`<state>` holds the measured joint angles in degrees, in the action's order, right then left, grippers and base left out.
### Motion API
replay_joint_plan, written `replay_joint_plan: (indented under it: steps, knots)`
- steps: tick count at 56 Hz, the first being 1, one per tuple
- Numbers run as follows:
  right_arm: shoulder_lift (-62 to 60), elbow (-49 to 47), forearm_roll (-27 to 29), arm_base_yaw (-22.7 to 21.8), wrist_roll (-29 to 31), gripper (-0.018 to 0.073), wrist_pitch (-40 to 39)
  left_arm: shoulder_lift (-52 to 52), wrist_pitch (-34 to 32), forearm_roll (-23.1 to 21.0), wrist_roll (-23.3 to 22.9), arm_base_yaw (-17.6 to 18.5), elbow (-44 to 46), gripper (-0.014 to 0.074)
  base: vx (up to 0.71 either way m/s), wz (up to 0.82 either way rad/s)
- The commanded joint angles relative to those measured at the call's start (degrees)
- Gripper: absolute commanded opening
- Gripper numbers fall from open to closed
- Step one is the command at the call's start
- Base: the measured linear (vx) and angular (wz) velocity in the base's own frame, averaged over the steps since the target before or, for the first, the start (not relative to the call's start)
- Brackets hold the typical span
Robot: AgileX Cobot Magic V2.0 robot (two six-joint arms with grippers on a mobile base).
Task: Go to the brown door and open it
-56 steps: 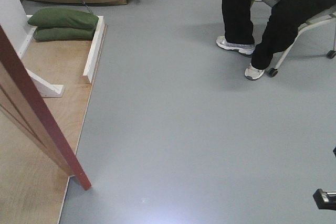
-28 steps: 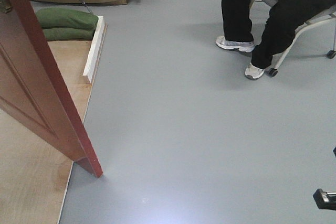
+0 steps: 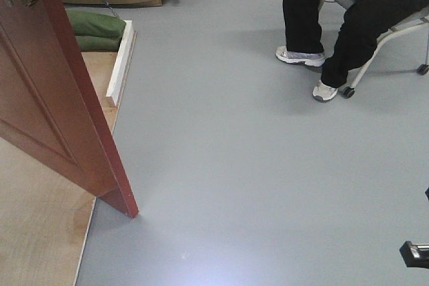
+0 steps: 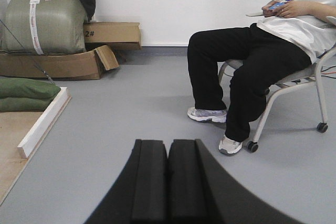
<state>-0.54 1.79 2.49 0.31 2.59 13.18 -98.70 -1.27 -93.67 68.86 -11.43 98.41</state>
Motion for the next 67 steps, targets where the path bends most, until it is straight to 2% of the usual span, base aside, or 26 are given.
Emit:
replay_joint_plan:
  steps: [1,8,20,67]
  knots:
    - [-0.73,0.29,-0.15,-0.04,0.36,0.0,-4.68,3.12,0.3,0.06,-0.13,2.11,1.62,-0.0006,0.0,0.0]
    - [-0.73,0.29,-0.15,-0.04,0.36,0.0,-4.68,3.12,0.25,0.06,-0.13,5.31,1.62,-0.0006,0.0,0.0]
    - [-0.73,0.29,-0.15,-0.04,0.36,0.0,-4.68,3.12,0.69,0.06,-0.13,8.58,1.62,-0.0006,0.0,0.0]
    - [-0.73,0.29,-0.15,-0.04,0.36,0.0,-4.68,3.12,1.27,0.06,-0.13,9.04,1.62,-0.0006,0.0,0.0]
